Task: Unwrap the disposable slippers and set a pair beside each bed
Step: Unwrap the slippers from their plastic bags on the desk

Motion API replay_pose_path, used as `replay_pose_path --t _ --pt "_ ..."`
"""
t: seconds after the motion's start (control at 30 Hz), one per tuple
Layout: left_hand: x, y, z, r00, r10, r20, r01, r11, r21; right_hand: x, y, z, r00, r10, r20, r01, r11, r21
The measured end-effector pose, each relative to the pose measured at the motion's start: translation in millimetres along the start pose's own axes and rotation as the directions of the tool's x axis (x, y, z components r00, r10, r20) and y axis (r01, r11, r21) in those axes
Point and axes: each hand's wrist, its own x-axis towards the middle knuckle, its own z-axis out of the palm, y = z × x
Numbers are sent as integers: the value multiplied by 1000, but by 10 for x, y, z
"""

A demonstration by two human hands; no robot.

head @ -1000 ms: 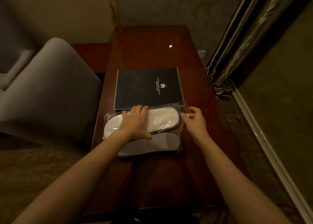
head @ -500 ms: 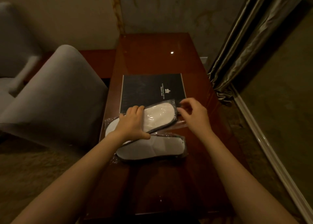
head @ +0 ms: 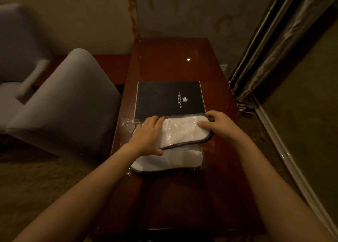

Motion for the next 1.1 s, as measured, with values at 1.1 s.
replay_pose_path --t 1.1 --pt "431 -208 -67 961 185 -205 -168 981 97 -125 -115 -215 978 137 -160 -66 921 384"
